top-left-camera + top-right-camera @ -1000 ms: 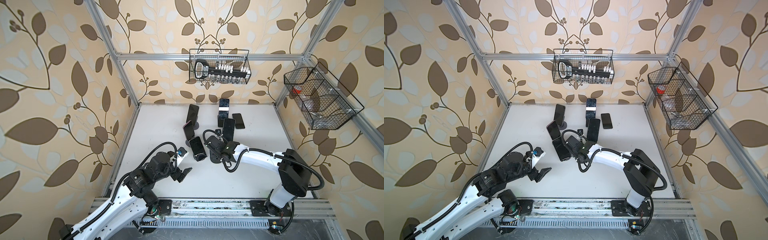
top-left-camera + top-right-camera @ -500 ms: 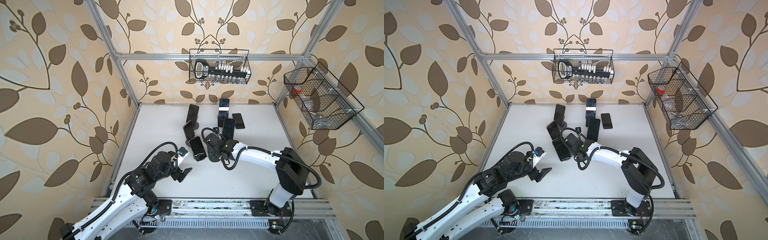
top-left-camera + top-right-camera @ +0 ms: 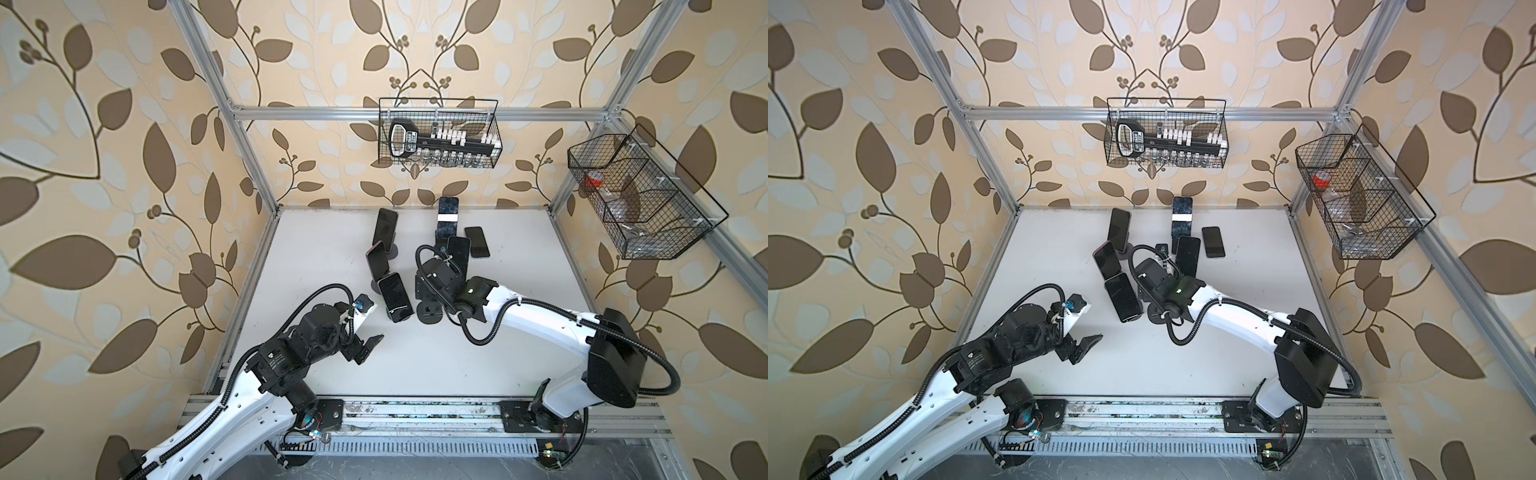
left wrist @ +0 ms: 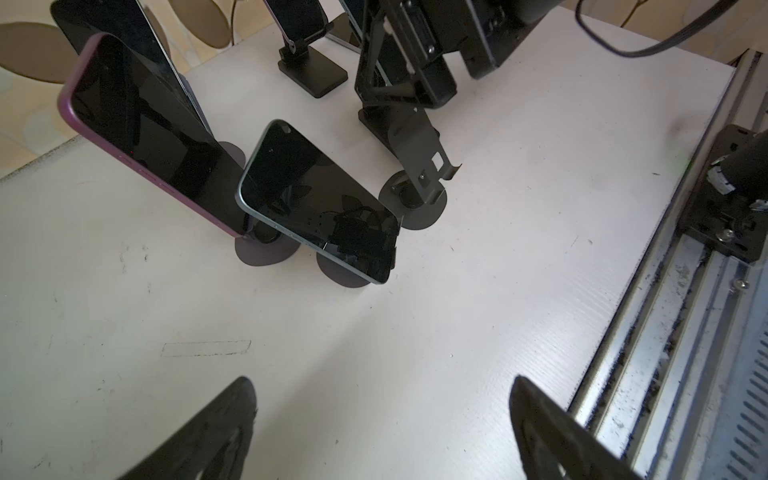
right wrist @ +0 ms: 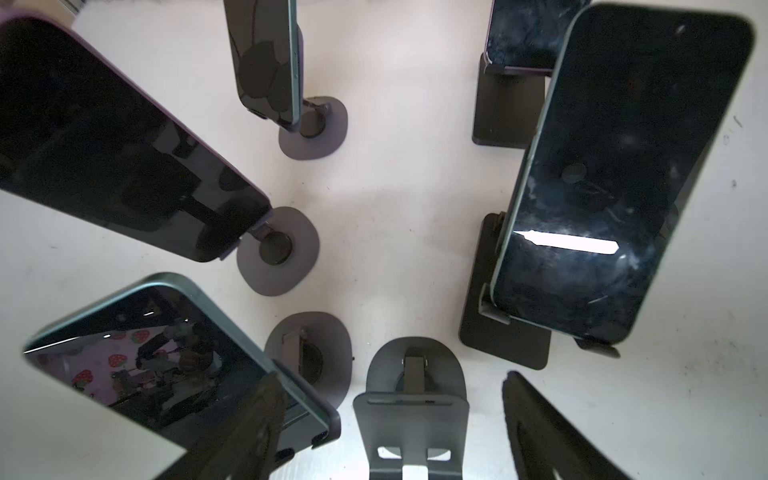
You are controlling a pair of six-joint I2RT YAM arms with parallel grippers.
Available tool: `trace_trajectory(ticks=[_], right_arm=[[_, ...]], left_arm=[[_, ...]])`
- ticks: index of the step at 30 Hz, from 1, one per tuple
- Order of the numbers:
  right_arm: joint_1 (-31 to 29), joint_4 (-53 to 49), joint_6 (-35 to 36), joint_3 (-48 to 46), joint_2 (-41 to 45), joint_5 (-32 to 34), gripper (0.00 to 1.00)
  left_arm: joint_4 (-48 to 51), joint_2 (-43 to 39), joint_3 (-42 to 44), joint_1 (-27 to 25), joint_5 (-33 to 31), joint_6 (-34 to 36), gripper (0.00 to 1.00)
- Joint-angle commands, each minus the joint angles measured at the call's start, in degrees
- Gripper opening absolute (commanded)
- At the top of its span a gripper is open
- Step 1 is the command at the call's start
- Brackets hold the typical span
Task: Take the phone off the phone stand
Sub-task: 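Move the open right gripper toward the green-edged phone standing in its stand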
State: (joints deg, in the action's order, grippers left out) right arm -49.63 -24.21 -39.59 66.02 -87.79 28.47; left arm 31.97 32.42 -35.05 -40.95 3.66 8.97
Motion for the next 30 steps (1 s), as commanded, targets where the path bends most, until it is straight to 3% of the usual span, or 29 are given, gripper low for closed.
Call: trace_trajectory(ticks=[1, 6, 14, 23, 25, 27, 30], right_arm=[[-1.1, 0.3, 0.4, -1.5, 3.4, 0.2, 0.83], [-5.0, 4.2, 7.3, -4.7, 9.0, -0.4, 0.82], [-5.4, 15.1, 16.0, -13.2, 17.1, -18.6, 0.81], [-5.4, 15.4, 20.1, -11.5, 12.9, -21.4, 0.85], [-5.5, 15.6, 20.4, -10.5, 10.9, -20.9, 0.88], [-5.5, 15.6, 19.9, -9.2, 8.6, -18.9, 0.99], [-5.4, 15.7, 19.7, -7.4, 5.3, -18.1, 1.00]], left_arm=[[-0.8, -1.3, 0.1, -0.3, -2.4, 0.5, 0.94], [-0.6, -3.0, -0.4, -0.3, -5.9, -0.6, 0.93], [0.6, -6.0, -1.2, -0.3, -14.8, -3.7, 0.94], [0.4, -7.5, -1.4, -0.3, -21.4, -9.7, 0.99], [0.7, -6.2, -2.0, -0.3, -21.3, -11.1, 0.99], [0.5, -4.0, -2.3, -0.2, -21.1, -11.5, 0.99], [0.9, -0.5, -3.0, -0.2, -21.5, -11.0, 0.99]])
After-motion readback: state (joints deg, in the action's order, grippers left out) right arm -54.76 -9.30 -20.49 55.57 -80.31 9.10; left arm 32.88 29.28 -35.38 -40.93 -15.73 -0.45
